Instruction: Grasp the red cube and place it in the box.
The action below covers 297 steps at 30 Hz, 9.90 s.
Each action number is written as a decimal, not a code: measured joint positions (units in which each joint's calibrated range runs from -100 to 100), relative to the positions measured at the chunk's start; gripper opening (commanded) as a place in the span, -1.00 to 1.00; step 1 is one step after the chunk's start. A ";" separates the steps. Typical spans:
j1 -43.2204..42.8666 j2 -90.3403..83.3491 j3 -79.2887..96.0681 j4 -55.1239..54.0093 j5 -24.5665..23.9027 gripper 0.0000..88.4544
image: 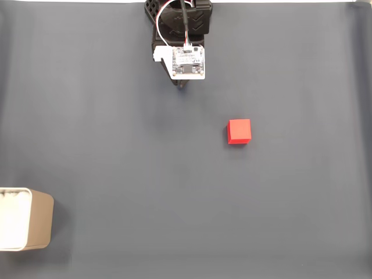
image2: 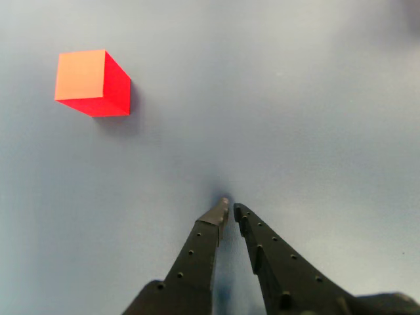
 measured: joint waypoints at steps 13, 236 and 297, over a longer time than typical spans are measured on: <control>0.00 0.00 0.00 0.00 -0.10 -1.00; -17.43 85.02 -51.45 -37.23 -7.77 -0.24; 6.31 81.63 -92.86 -7.08 -1.95 -1.00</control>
